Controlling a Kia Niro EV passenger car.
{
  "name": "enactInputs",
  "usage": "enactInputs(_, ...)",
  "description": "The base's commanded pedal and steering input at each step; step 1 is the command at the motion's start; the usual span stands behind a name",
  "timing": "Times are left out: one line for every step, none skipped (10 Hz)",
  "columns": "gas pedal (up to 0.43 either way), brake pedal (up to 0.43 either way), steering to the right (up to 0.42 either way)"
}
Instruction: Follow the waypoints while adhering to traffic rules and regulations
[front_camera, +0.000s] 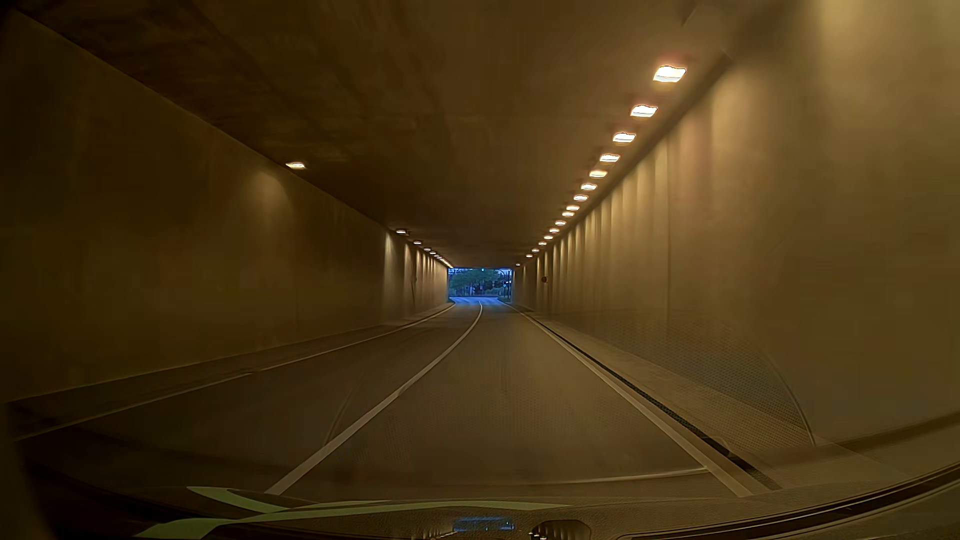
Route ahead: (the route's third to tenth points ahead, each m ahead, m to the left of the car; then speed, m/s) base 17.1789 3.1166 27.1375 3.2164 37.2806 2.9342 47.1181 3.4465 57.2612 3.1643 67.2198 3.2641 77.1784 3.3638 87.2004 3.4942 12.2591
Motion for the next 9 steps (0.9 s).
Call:
enactInputs(0.11,0.0,-0.006)
enactInputs(0.11,0.0,-0.006)
enactInputs(0.11,0.0,-0.006)
enactInputs(0.11,0.0,-0.006)
enactInputs(0.11,0.0,-0.006)
enactInputs(0.11,0.0,-0.006)
enactInputs(0.11,0.0,-0.006)
enactInputs(0.11,0.0,-0.006)
enactInputs(0.11,0.0,-0.005)
